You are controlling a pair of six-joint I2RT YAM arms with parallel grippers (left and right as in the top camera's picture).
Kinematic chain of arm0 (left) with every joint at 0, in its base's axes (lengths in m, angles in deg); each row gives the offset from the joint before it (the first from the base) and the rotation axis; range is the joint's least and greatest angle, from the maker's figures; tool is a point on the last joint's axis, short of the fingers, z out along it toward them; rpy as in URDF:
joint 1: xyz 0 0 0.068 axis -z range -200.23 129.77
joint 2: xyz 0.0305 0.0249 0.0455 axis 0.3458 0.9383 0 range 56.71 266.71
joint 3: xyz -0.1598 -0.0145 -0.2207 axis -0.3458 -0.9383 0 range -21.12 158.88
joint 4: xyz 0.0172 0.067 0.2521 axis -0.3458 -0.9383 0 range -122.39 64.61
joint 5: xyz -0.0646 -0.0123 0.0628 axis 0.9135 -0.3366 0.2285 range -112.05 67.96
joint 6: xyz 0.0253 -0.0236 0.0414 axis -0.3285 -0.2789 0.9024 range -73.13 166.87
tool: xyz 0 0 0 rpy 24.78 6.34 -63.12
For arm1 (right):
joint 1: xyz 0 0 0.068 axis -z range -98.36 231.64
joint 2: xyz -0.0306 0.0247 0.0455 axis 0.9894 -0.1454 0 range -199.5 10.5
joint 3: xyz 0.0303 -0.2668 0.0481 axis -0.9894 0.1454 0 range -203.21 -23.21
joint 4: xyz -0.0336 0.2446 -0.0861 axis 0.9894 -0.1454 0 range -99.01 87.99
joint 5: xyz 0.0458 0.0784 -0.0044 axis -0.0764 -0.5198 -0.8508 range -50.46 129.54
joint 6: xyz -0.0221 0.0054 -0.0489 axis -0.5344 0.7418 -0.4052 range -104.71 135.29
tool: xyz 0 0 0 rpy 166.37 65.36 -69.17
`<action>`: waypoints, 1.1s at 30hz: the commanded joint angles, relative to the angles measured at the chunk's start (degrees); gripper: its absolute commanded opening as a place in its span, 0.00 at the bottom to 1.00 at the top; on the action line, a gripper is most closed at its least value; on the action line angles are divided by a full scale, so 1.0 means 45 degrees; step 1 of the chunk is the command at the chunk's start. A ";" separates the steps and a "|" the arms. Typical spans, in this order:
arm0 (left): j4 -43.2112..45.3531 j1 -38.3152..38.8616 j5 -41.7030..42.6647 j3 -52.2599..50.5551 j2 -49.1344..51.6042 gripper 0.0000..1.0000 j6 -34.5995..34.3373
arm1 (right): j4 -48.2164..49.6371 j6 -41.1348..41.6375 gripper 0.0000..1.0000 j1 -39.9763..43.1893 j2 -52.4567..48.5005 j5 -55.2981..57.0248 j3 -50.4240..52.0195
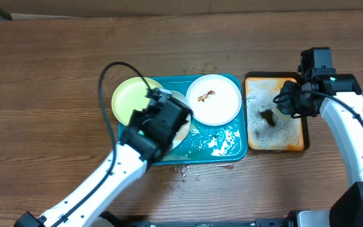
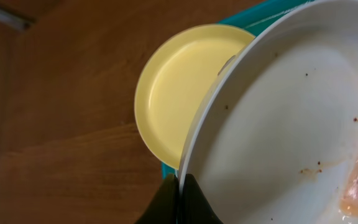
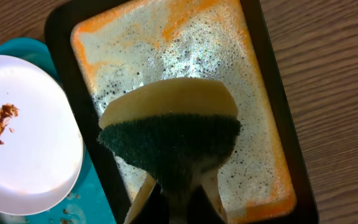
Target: Clean dirty plates on tray and stack at the side
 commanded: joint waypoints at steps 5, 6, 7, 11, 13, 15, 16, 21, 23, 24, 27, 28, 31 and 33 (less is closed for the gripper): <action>0.0471 0.2380 -0.4454 0.0364 0.0355 0.04 0.0209 | 0.0039 -0.0087 0.04 0.0034 0.0010 -0.0073 -0.0010; 0.0471 0.2623 -0.4779 0.0364 0.0452 0.04 0.0291 | 0.0029 -0.0087 0.04 0.0034 0.0010 -0.0068 -0.0010; 0.0471 0.2856 -0.5110 0.0364 0.0563 0.04 0.0364 | 0.0010 -0.0087 0.04 0.0034 0.0010 -0.0068 -0.0010; 0.0471 0.3492 -0.6431 0.0364 0.0991 0.04 0.0466 | 0.0005 -0.0087 0.04 0.0034 0.0010 -0.0068 -0.0010; 0.0476 0.3657 -0.6849 0.0364 0.1195 0.04 0.0466 | -0.0005 -0.0087 0.04 0.0034 0.0010 -0.0068 -0.0010; 0.0495 0.3696 -0.6936 0.0364 0.1341 0.04 0.0461 | 0.0000 -0.0083 0.04 0.0034 0.0010 -0.0073 -0.0010; 0.0495 0.3696 -0.6936 0.0364 0.1399 0.04 0.0461 | 0.0000 -0.0087 0.04 0.0034 0.0010 -0.0068 -0.0010; 0.0733 0.3696 -0.7028 0.0364 0.1433 0.04 0.0466 | 0.0005 -0.0087 0.04 0.0034 0.0010 -0.0068 -0.0010; 0.0787 0.3696 -0.7028 0.0364 0.1433 0.04 0.0461 | 0.0010 -0.0087 0.04 0.0034 0.0010 -0.0068 -0.0010; 0.0816 0.3696 -0.7023 0.0364 0.1433 0.04 0.0461 | 0.0010 -0.0087 0.04 0.0034 0.0010 -0.0068 -0.0010; 0.0816 0.3696 -0.6970 0.0364 0.1428 0.04 0.0408 | 0.0083 -0.0364 0.04 0.0034 0.0005 -0.0121 -0.0010; 0.0816 0.3667 -0.6970 0.0364 0.1428 0.04 0.0403 | 0.0136 -0.0500 0.04 0.0034 -0.0005 -0.0121 -0.0010; 0.0748 0.3458 -0.6518 0.0374 0.1365 0.04 0.0175 | 0.0301 -0.1268 0.04 0.0034 -0.0102 -0.0418 -0.0010; 0.0622 0.3191 -0.5586 0.0457 0.1195 0.04 0.0097 | 0.0374 -0.1778 0.04 0.0034 -0.0248 -0.0806 -0.0010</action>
